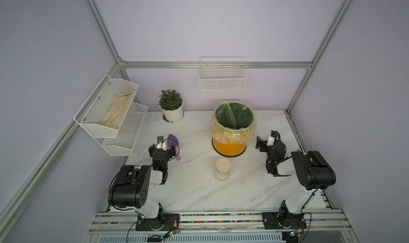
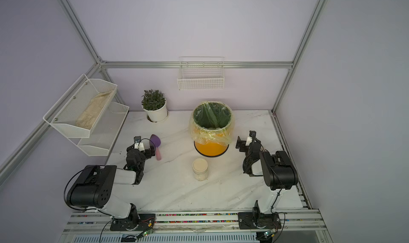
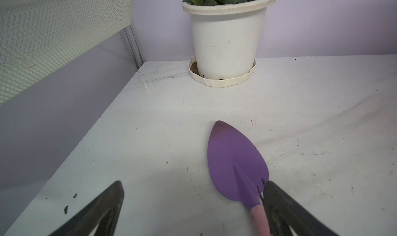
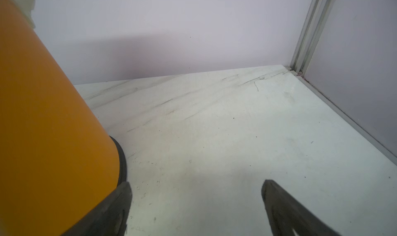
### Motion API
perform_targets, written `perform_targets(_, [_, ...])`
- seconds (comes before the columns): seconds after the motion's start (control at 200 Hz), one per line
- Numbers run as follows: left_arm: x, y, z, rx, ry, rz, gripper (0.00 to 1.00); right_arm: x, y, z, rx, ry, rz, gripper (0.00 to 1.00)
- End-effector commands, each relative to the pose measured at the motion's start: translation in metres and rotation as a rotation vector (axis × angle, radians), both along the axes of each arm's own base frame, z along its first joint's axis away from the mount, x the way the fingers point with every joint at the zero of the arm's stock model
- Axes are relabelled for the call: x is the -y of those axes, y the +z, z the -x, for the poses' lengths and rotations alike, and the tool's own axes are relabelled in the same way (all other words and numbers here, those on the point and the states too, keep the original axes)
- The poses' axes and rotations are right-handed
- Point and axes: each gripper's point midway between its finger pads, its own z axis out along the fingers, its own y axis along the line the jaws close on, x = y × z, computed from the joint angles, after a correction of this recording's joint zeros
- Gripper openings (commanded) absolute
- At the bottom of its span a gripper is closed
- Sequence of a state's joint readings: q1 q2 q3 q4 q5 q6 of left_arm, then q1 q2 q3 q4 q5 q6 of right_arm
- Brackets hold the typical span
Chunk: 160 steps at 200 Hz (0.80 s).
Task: Empty expired oatmeal from jars
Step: Pick up the jar from the center of the board.
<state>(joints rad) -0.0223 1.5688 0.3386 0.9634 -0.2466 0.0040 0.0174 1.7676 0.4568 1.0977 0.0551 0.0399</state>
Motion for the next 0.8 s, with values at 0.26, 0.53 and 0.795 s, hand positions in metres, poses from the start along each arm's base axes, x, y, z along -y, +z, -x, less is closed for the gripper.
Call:
perform_targets(0.26, [0.000, 0.012, -0.008, 0.037, 0.008, 0.000, 1.00, 0.002, 0.003, -0.004, 0.013, -0.005, 0.000, 0.97])
perform_targets(0.53, [0.000, 0.011, -0.009, 0.031, 0.006, 0.002, 1.00, 0.002, 0.003, -0.004, 0.011, -0.006, 0.002, 0.97])
perform_targets(0.795, [-0.010, 0.033, -0.019, -0.037, 0.094, -0.014, 1.00, -0.006, 0.025, -0.011, -0.030, 0.039, -0.010, 0.97])
